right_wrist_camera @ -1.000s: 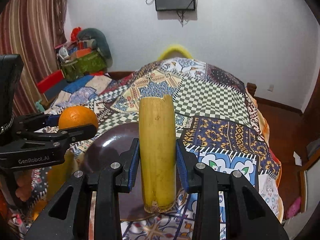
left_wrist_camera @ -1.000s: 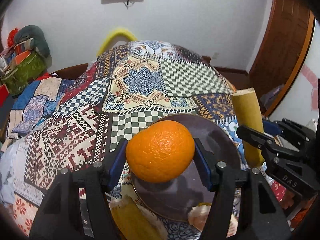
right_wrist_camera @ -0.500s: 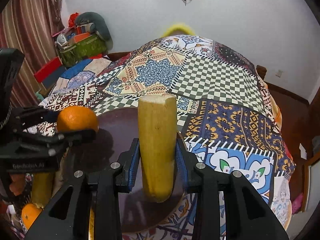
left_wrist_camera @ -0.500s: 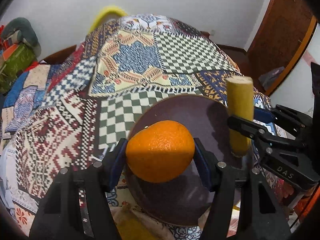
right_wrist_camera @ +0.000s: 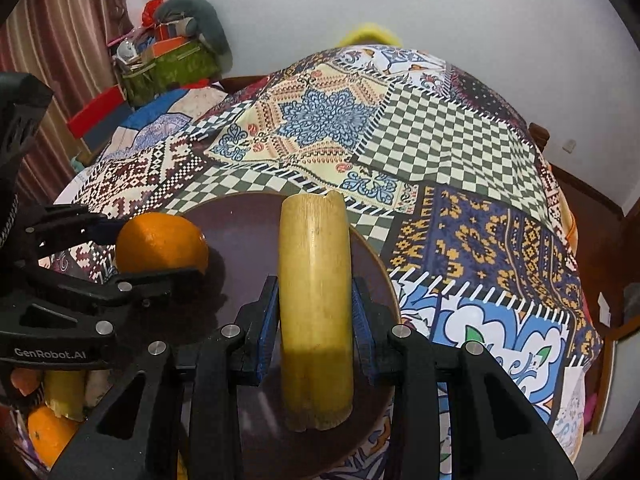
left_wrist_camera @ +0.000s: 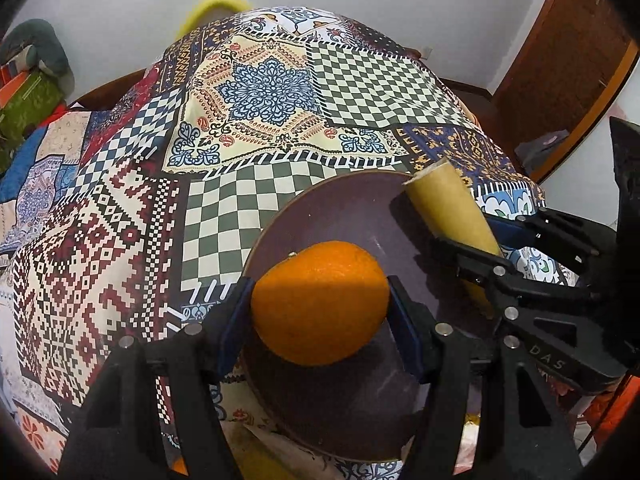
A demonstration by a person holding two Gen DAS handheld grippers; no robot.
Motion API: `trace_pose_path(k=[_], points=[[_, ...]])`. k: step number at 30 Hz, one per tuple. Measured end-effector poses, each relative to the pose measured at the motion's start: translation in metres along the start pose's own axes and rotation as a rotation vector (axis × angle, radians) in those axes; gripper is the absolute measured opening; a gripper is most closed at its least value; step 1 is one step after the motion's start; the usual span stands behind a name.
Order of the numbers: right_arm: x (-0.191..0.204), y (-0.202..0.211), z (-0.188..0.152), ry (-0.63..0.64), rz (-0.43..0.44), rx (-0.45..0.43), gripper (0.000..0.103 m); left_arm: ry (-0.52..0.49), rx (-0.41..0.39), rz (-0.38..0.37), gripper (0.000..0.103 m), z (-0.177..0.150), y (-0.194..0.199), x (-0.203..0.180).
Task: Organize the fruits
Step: 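Carry the orange over the plate and release it with the left gripper, then lower the yellow cylinder onto the plate and open the right gripper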
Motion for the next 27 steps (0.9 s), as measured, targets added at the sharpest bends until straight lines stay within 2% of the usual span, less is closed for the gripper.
trace_pose_path(k=[4, 6, 8, 18, 27], points=[[-0.002, -0.002, 0.000, -0.009, -0.005, 0.014, 0.032, 0.014, -0.012, 0.006, 0.069, 0.003, 0.001, 0.004], [-0.003, -0.005, -0.001, -0.017, -0.001, 0.027, 0.032, 0.027, -0.014, 0.005, 0.081, 0.003, 0.001, 0.006], [-0.004, -0.008, -0.002, -0.021, -0.001, 0.032, 0.032, 0.037, -0.011, -0.009, 0.083, 0.003, 0.001, 0.006], [0.002, 0.000, -0.006, -0.002, -0.017, 0.025, 0.032, 0.026, -0.068, 0.032, 0.083, 0.006, 0.024, 0.002], [0.017, 0.042, -0.006, -0.039, 0.005, -0.046, 0.033, -0.021, -0.177, 0.067, 0.083, 0.009, 0.091, -0.018]])
Point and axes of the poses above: each gripper's, at about its wrist camera, not at the fingertips, and y roughly against the way its jaws point, x to its left, z to its top, the point moved 9 cm from there along -y, roughly the way its jaws point, and after that the axes turned 6 degrees about -y, right-handed, at the moved point
